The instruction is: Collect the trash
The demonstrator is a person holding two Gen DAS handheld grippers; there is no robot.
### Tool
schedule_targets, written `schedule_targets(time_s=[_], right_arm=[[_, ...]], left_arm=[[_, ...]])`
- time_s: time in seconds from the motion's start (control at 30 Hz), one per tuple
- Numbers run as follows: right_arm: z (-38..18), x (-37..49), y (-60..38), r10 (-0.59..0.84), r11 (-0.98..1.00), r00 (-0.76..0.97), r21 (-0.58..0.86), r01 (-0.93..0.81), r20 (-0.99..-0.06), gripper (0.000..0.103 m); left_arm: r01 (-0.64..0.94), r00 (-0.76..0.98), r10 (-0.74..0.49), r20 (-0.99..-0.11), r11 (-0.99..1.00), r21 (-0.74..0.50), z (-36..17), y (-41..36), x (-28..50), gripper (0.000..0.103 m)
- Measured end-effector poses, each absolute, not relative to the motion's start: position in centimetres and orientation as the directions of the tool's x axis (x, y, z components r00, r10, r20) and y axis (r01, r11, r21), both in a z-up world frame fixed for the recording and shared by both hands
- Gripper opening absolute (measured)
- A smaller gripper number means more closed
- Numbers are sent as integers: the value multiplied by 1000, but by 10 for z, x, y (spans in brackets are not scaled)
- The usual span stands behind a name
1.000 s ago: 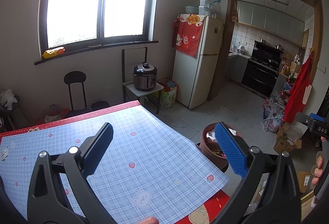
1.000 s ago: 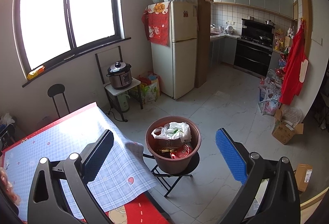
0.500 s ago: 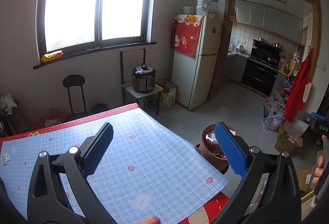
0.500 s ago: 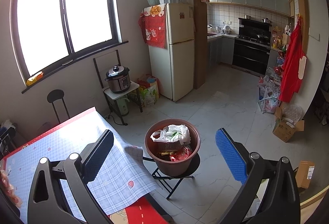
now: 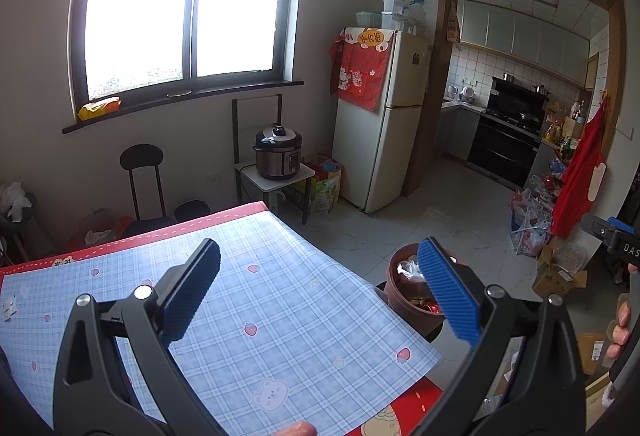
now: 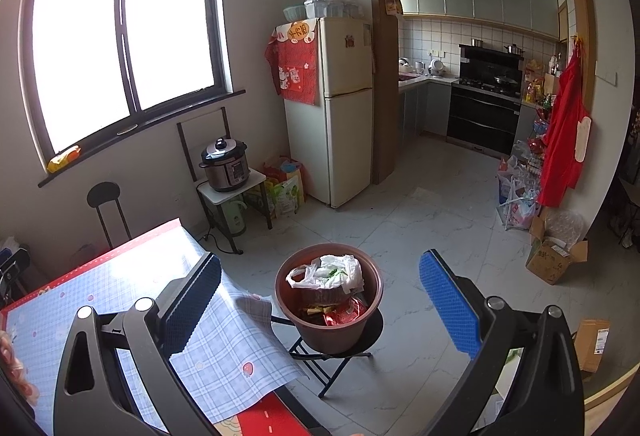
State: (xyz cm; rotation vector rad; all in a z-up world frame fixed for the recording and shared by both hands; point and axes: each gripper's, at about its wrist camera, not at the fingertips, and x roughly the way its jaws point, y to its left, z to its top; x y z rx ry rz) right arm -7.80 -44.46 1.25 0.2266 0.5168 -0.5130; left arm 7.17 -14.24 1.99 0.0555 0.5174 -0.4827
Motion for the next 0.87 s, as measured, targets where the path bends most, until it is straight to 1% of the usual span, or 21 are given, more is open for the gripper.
schedule_targets(time_s=[0.6,0.87], right_arm=[[4,-67,-451,-396,854,743,80,514,-540,97],[-2,-59,-460,-371,863,748,93,496,-551,97]], left_arm=[[455,752,-424,-505,888,-69,14,-151,76,97],[413,765,-386,-516,908,-67,8,-152,84,97]])
